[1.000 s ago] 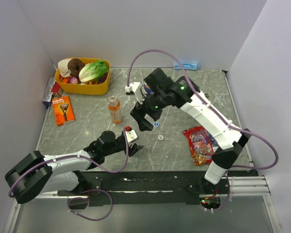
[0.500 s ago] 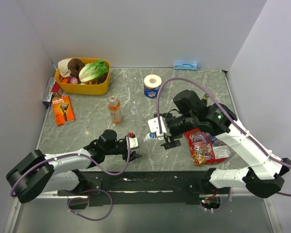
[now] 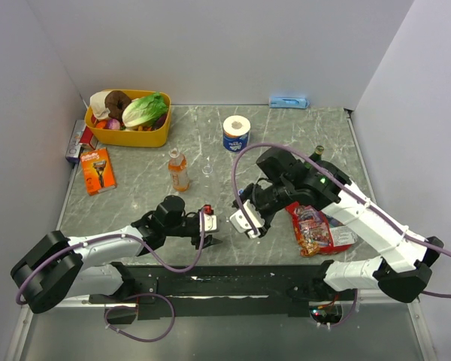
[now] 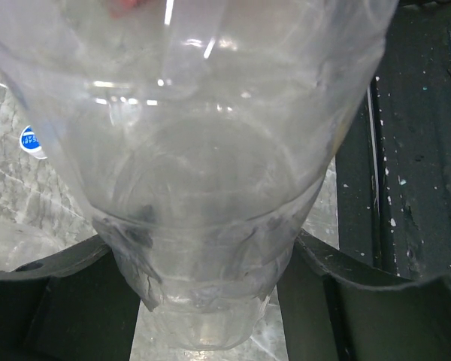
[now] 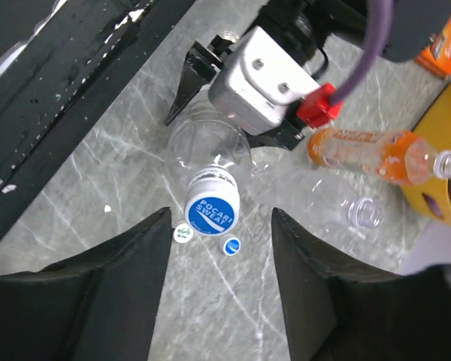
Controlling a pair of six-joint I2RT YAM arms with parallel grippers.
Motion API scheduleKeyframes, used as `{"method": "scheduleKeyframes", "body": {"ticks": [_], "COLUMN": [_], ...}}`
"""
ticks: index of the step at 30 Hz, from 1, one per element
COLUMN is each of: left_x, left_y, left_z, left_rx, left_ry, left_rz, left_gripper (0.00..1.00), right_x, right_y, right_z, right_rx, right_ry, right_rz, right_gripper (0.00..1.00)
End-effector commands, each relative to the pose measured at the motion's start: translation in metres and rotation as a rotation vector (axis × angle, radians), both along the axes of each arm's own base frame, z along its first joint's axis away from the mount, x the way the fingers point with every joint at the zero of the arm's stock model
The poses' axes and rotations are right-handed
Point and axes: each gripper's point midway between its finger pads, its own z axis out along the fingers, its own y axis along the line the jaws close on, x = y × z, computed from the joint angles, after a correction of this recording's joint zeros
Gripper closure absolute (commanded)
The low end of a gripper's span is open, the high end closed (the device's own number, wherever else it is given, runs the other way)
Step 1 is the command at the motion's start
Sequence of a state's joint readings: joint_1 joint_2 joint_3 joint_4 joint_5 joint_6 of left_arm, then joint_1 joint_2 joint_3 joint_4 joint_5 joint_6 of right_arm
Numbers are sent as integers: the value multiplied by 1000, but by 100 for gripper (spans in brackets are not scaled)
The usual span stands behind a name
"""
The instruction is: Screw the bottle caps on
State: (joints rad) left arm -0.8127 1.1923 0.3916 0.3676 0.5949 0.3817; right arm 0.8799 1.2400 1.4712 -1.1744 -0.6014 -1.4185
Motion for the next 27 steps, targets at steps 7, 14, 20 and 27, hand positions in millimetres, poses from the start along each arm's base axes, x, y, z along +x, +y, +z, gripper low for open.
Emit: {"method": "scheduleKeyframes", "body": {"ticks": [7,14,20,27], "left_x": [2,5,6,9], "left_y": [-10,-11,-11,-12], "left_z": [22,26,27,30], "left_rx": [-52,-64,-64,-70], "left_ry": [-54,-78,-104,-128], "left_rz": [-47,-42,-48,-47], "left_gripper": [99,99,99,99], "right_x": [-15,-12,-8,-6], "right_y": [0,-1,0,0], "right_z": [-6,-14,-18,-23], "right_rx": [-16,-50,-66,-89], "right_ry": [-25,-14,-9,1], "right_rz": [122,119,103,98], "right_gripper": [46,52,57,68]}}
